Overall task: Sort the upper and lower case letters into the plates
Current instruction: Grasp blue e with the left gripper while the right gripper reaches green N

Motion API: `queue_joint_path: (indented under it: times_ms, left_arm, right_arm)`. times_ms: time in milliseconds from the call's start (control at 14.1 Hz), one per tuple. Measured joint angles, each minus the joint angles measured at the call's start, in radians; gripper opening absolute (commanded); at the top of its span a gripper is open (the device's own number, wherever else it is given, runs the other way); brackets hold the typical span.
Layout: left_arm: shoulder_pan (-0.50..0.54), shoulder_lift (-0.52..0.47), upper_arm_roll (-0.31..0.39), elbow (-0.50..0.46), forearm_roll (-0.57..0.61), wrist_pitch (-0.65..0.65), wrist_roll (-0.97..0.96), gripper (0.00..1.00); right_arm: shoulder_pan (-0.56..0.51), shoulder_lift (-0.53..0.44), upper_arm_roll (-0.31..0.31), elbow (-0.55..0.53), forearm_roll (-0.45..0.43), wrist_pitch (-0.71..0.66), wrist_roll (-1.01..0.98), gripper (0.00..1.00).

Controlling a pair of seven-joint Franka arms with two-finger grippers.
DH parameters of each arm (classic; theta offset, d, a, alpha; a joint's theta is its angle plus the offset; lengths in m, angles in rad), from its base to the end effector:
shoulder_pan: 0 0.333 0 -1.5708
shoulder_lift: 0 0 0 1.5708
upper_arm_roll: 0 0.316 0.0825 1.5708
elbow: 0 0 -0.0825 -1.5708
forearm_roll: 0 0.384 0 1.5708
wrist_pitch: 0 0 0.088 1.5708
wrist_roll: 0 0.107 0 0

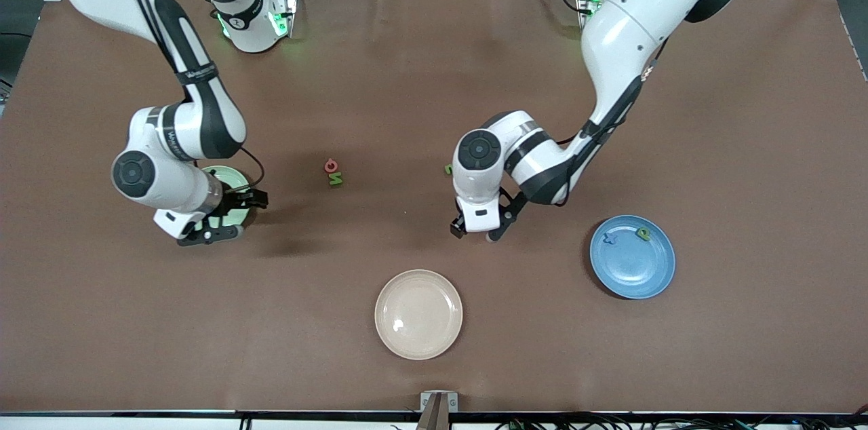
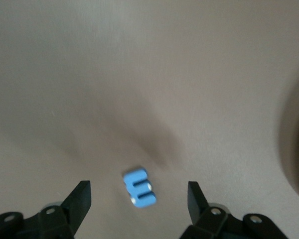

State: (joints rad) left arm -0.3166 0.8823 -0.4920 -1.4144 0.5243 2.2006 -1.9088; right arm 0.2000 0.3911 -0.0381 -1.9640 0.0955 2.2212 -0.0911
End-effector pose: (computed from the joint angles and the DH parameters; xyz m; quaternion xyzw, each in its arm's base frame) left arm 0.5646 -0.4603 0.2128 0.8890 0.4570 0.0268 0.0055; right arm 0.5914 0.1004 0.2633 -0.9928 -0.0956 0.0675 0.0263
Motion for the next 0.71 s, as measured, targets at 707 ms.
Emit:
queue_joint_path:
  times_ms: [707]
  left_arm:
    - [-0.006, 0.054, 0.009, 0.003, -0.028, 0.031, -0.131, 0.58]
  right_arm:
    - [0.293, 0.096, 0.007, -0.033, 0.002, 0.23, 0.176, 1.0]
